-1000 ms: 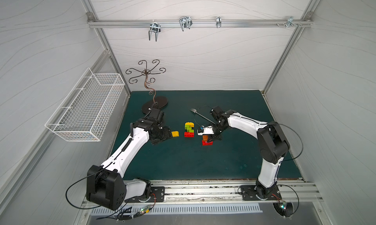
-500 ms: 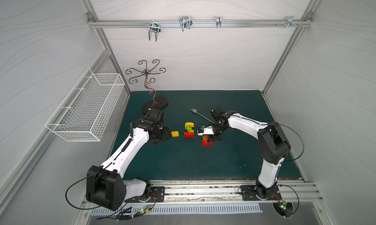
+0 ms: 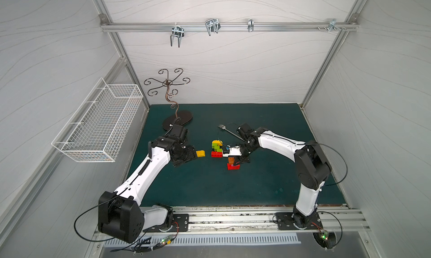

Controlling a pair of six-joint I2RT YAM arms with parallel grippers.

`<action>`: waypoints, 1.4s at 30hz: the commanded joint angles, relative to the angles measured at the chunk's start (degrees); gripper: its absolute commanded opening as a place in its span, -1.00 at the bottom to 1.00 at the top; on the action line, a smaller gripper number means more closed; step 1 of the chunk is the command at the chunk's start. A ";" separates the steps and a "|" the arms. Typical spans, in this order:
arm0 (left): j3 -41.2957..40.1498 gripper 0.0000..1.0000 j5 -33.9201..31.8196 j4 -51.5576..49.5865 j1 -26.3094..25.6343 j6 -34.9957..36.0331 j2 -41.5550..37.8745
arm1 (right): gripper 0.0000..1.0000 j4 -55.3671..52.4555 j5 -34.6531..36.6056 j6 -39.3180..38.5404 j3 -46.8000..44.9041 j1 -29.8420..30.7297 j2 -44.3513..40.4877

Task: Assemble the letter s with lego
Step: Assemble the lego brick with the lego brick.

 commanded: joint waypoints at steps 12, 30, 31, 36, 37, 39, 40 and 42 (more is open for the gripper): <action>1.51 0.51 -0.49 -0.45 0.46 0.35 -0.61 | -0.70 1.02 1.66 0.60 -1.99 0.94 -1.41; 1.98 0.54 -0.27 -0.58 0.46 0.35 -0.61 | -0.33 1.56 -0.73 0.60 -2.86 -0.02 -3.11; 1.89 0.54 -0.20 -0.54 0.46 0.35 -0.62 | -0.32 1.59 -0.98 0.53 -3.01 -0.10 -3.22; 1.80 0.54 0.05 -0.45 0.46 0.26 -0.61 | -0.24 1.51 -1.93 0.43 -3.38 -0.36 -3.85; 1.80 0.54 0.07 -0.45 0.46 0.26 -0.62 | -0.22 1.46 -1.99 0.35 -3.38 -0.37 -3.95; 1.71 0.54 0.12 -0.36 0.46 0.17 -0.61 | -0.22 1.22 -2.02 0.27 -3.31 -0.39 -3.69; 1.63 0.54 0.26 -0.28 0.46 0.17 -0.70 | -0.21 1.11 -2.00 0.26 -3.21 -0.42 -3.61; 1.54 0.54 0.26 -0.19 0.46 0.17 -0.70 | -0.21 1.04 -1.93 0.27 -2.99 -0.30 -3.24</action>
